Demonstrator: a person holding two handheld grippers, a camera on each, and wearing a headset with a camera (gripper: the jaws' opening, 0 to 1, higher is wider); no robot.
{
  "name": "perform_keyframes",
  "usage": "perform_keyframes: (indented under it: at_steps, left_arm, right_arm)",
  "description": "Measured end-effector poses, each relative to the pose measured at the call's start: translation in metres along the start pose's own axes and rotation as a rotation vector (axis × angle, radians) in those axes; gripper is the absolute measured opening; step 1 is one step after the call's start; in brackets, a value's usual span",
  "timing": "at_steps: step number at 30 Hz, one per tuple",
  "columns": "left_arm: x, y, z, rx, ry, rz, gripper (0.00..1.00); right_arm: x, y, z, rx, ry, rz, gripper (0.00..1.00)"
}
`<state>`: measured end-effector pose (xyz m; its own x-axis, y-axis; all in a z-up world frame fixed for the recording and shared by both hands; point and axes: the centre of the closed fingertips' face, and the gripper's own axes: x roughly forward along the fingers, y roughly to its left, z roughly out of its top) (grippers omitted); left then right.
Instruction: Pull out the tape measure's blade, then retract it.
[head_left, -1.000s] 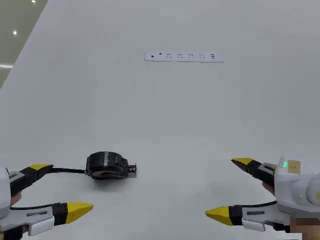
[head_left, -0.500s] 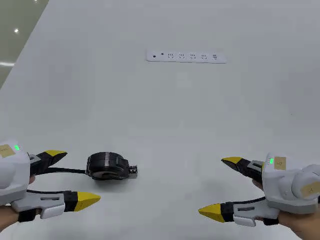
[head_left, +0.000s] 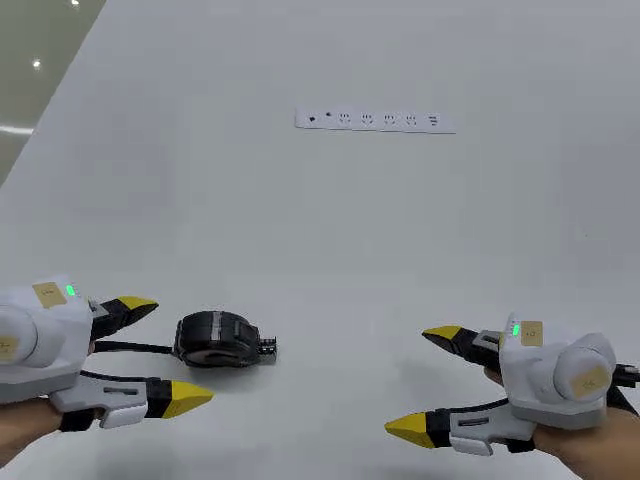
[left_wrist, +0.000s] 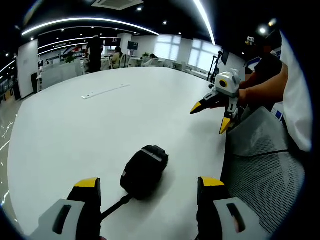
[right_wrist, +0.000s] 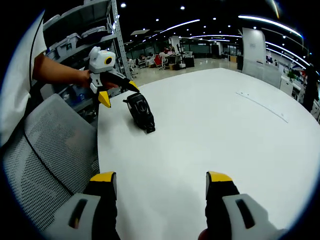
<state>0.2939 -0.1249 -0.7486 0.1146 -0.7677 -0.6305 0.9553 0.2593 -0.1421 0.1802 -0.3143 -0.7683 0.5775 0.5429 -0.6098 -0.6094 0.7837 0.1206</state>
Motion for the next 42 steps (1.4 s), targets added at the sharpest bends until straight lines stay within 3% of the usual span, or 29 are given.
perform_keyframes:
  at_steps: [20,42]
  left_arm:
    - [0.019,0.012,-0.007,0.065,0.032,-0.047,0.65]
    - [0.031,0.008,-0.013,0.149,0.083,-0.112,0.40]
  right_arm:
    - [0.023,-0.006,0.006,-0.038,-0.007,0.034,0.71]
    - [0.033,-0.006,0.013,-0.045,-0.002,0.064,0.69]
